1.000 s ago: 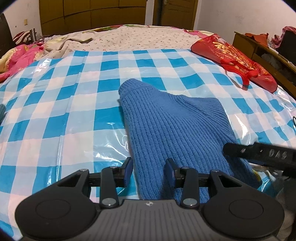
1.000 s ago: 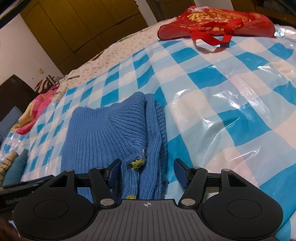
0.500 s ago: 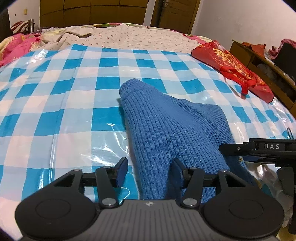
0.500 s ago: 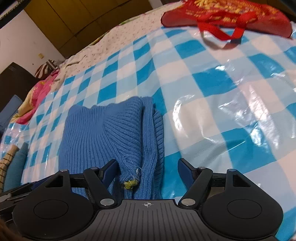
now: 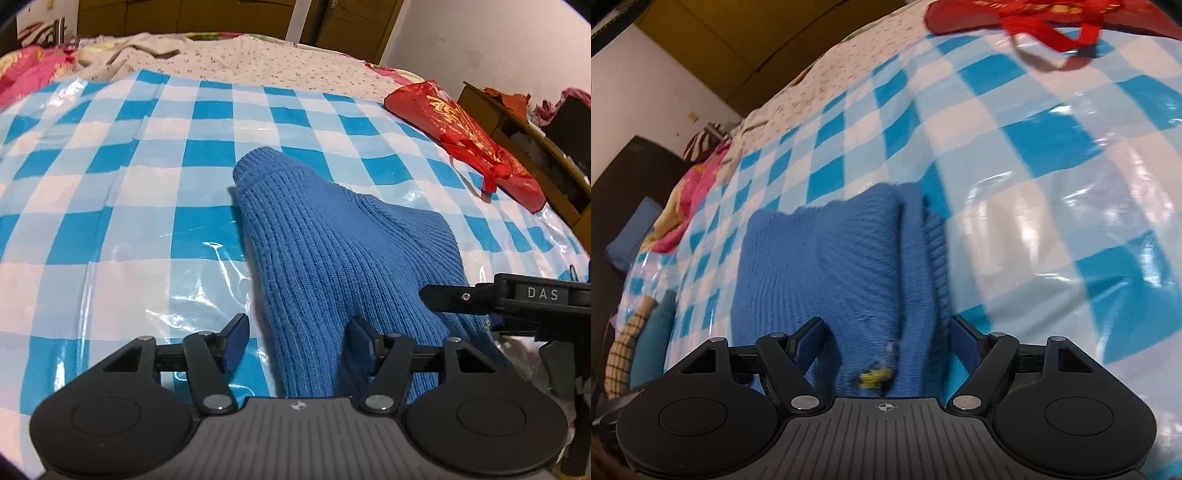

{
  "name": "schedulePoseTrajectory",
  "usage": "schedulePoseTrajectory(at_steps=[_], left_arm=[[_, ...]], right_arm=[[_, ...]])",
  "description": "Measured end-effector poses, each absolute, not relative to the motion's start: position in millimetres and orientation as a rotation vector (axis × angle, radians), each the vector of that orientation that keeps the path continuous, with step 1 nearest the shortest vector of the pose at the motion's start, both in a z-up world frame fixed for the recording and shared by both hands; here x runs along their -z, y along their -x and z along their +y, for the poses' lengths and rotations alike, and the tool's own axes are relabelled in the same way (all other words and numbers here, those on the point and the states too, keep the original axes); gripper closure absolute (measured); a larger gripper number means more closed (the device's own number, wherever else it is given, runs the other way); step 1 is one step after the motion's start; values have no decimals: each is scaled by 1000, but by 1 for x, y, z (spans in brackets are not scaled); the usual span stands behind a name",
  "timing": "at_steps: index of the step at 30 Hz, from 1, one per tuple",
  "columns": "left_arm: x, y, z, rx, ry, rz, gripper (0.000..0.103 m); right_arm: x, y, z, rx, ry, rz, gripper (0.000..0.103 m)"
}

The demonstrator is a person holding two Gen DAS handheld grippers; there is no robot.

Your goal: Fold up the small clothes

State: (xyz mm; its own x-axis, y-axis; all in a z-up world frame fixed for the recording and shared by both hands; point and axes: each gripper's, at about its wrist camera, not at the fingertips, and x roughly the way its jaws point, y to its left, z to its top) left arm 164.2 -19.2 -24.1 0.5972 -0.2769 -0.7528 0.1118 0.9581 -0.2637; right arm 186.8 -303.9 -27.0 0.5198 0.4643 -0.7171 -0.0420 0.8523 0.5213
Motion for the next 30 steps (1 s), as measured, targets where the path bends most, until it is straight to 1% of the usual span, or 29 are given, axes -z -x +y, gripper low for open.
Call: schedulePoseTrajectory(at_steps=[2, 3, 4, 5, 6, 7, 9, 10, 15, 22, 30], left_arm=[[26, -165, -20, 230, 208, 906, 34], [25, -163, -22, 235, 199, 900, 40], [23, -161, -26, 246, 181, 890, 44], [22, -160, -29, 254, 166, 884, 51], [19, -158, -34, 256, 145, 878, 54], [17, -158, -40, 257, 122, 872, 55], [15, -159, -46, 273, 108, 870, 57], [15, -160, -50, 283, 109, 872, 57], [14, -169, -77, 328, 91, 871, 58], [13, -180, -125, 404, 51, 866, 59], [11, -191, -158, 446, 2, 859, 59]], right_arm=[[29, -190, -303, -313, -496, 986, 27], [29, -190, -303, -311, -503, 986, 31], [29, -190, -302, -314, -503, 987, 40], [28, -189, -302, -314, -502, 986, 44], [26, -187, -303, -316, -502, 985, 51], [25, -186, -304, -319, -500, 982, 59], [19, -183, -308, -323, -498, 976, 68], [16, -183, -311, -325, -491, 973, 70], [5, -179, -327, -301, -453, 955, 73], [-10, -180, -364, -212, -426, 922, 73], [-14, -179, -399, -131, -403, 909, 74]])
